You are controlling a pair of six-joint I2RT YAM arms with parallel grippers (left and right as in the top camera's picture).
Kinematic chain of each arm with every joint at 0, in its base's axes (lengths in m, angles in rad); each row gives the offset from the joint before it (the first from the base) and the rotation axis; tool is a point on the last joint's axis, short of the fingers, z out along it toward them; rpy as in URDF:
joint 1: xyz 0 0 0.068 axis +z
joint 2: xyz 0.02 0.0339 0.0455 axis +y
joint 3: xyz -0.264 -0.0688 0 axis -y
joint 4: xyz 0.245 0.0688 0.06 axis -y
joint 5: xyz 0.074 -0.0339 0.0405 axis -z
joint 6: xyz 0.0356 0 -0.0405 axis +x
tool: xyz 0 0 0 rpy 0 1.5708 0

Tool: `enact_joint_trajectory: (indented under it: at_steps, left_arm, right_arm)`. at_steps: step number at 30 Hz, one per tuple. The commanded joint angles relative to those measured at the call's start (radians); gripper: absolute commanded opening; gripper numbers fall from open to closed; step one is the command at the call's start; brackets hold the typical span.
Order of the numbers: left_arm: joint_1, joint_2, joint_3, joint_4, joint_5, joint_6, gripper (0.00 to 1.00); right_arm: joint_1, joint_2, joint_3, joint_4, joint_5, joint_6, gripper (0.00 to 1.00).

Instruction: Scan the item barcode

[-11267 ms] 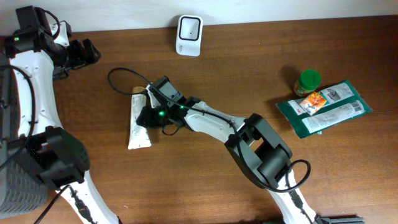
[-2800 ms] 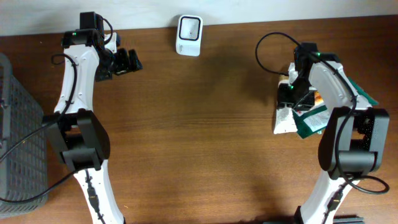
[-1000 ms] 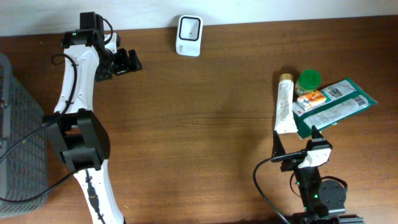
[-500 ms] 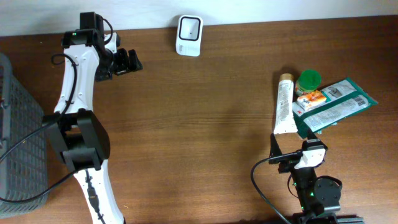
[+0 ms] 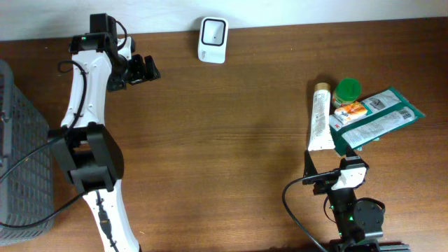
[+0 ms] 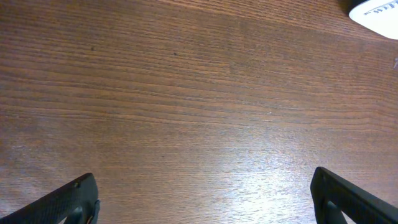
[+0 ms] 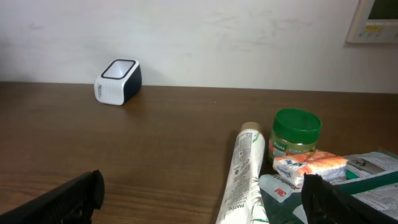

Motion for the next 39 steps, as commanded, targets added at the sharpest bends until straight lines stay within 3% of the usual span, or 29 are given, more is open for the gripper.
enact_joint_trajectory:
  at_steps: [1,9,12,16,22,24,28,32,39]
  left_arm:
    - [0.0,-0.018,-0.003,-0.001,0.001,-0.009,0.99]
    - [-0.087,-0.374,-0.011,0.004,-0.003,-0.008,0.99]
    - [-0.091,-0.536,-0.111,0.033,-0.006,-0.008,0.99]
    - [-0.091,-0.797,-0.418,0.19,-0.033,-0.008,0.99]
    - [-0.091,-1.202,-1.022,0.76,-0.246,-0.007,0.99]
    - [-0.082,-1.359,-1.262,0.975,-0.264,0.003,0.99]
    - [-0.047,-1.596,-1.601,1.234,-0.264,0.044,0.99]
    - [-0.045,-1.806,-1.852,1.367,-0.264,0.136,0.99]
    - [-0.045,-2.102,-2.129,1.392,-0.264,0.138,0.99]
  right_arm:
    - [0.005,-0.012,-0.006,-0.003,-0.017,-0.004,0.98]
    - [0.005,-0.013,-0.006,-0.003,-0.017,-0.004,0.98]
    - [0.005,-0.012,-0.006,-0.003,-0.017,-0.004,0.98]
    - [0.005,-0.012,-0.006,-0.003,-0.017,-0.004,0.98]
    - [0.005,-0.012,-0.006,-0.003,-0.017,-0.004,0.98]
    - [0.005,-0.013,-0.006,-0.003,-0.017,-0.004,0.98]
    - [0.005,-0.013,-0.006,-0.003,-0.017,-0.004,0.98]
    - [0.005,-0.012,-0.006,-0.003,-0.017,-0.004,0.98]
    - [0.005,-0.013,-0.006,-0.003,-0.016,-0.004,0.98]
